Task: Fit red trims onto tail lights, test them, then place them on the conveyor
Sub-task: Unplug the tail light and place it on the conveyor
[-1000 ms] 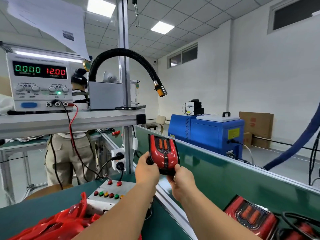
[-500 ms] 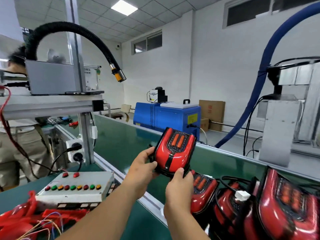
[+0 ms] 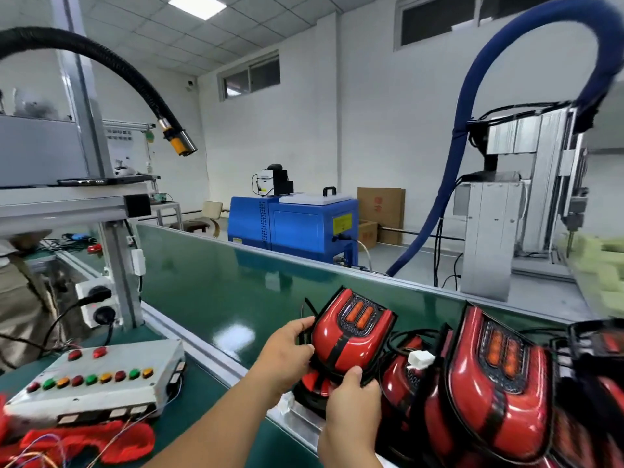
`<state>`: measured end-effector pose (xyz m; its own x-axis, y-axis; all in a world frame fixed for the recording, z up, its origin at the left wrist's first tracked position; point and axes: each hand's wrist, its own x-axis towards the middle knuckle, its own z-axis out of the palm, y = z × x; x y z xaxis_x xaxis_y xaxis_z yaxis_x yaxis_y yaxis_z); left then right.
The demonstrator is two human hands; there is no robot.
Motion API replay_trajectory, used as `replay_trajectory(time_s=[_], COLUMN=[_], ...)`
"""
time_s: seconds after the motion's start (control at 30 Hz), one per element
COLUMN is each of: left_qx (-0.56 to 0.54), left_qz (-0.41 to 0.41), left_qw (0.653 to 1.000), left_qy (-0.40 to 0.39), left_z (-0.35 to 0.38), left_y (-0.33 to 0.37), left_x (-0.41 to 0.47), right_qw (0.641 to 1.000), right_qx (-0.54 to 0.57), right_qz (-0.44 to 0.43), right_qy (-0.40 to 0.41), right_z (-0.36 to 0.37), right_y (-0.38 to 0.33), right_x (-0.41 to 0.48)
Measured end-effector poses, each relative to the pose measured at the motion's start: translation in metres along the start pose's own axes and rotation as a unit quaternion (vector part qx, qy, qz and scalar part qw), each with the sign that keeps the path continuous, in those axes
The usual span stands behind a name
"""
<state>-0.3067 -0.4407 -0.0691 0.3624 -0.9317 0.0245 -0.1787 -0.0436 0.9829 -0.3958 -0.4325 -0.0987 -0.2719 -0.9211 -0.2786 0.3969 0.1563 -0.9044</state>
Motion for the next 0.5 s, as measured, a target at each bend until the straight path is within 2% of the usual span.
replay_trajectory(time_s=[0.23,0.37,0.5], left_qx=[0.075,0.144,0.147], left_qz=[0.008,0.006,-0.001], left_qw=[0.997,0.989,0.989], left_qy=[-0.006,-0.008,-0.001], left_z=[0.004,-0.001,-0.005], left_y=[-0.003,-0.002,-0.006], left_x=[0.000,0.002,0.003], right_qw=[1.000,1.000,0.999], right_qx=[-0.003,0.000,-0.005], right_qz=[0.012,-0.016,-0.001], right_qy=[0.008,0.017,0.040], right_z=[-0.010,-0.015,-0.016], right_y=[0.000,0.003,0.008], right_x=[0.002,-0.003,-0.002])
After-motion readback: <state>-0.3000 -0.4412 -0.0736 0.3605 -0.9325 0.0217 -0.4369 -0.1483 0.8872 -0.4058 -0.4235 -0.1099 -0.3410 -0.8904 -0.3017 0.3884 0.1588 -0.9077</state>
